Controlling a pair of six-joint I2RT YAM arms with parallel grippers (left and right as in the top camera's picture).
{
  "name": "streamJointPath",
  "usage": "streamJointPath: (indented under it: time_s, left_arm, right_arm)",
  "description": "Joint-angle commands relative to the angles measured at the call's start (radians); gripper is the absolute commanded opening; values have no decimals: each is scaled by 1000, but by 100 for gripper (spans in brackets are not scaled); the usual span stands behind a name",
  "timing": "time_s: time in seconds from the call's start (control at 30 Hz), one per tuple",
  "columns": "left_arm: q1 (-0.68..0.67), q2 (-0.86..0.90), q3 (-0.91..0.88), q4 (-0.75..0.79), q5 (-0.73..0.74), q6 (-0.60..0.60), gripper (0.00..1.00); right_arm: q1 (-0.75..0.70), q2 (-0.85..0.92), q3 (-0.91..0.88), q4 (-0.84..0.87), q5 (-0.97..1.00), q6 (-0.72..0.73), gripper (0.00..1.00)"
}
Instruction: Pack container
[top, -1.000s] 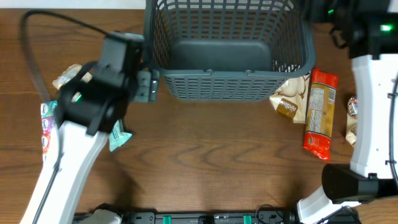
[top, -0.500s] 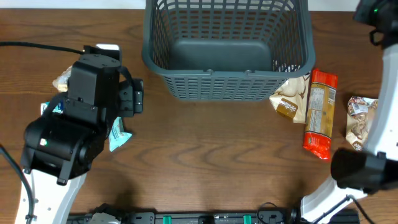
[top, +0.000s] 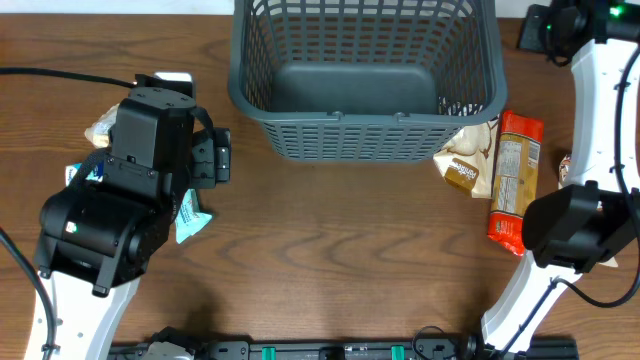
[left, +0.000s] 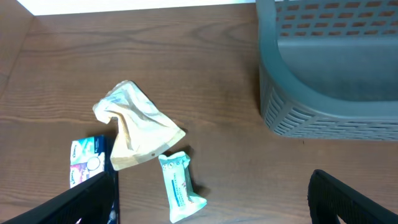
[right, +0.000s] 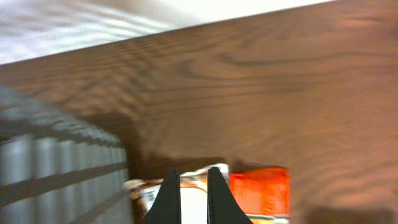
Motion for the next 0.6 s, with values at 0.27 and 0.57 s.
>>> streamJointPath:
  time_s: [0.27,0.57]
  left_arm:
    - [6,6,-6,-2,-13,-13,89]
    - [6,6,-6,-2,-13,-13,89]
  right_arm:
    - [73,6,-1,11,-164,-117,1]
    - [108,6,-1,16,-222,-174,2]
